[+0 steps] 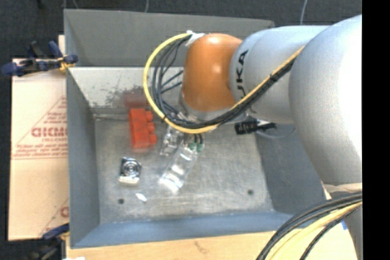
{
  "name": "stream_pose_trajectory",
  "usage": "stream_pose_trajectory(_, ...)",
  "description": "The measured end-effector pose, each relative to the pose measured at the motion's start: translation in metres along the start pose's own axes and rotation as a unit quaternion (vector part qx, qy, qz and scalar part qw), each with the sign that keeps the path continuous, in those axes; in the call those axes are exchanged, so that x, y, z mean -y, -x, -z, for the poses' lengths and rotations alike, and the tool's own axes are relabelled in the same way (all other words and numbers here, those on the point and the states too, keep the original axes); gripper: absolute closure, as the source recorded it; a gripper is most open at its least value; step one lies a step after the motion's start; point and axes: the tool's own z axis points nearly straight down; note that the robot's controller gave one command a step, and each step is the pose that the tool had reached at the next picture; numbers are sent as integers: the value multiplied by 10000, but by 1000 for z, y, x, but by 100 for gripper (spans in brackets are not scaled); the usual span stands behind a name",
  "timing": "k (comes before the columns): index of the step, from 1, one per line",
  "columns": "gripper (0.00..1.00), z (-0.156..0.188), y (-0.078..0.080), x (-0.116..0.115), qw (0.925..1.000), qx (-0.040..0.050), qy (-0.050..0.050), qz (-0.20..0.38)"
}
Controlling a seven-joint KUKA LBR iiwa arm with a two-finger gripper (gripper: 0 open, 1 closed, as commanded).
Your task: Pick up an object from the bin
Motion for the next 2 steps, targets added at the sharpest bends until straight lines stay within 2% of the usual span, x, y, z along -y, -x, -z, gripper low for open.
stream_pose_trajectory(1, 100, 65, 32, 118, 9999, 14, -37, 102)
stream_pose_trajectory(2, 100, 174, 5, 129, 9706, 7, -20, 2407)
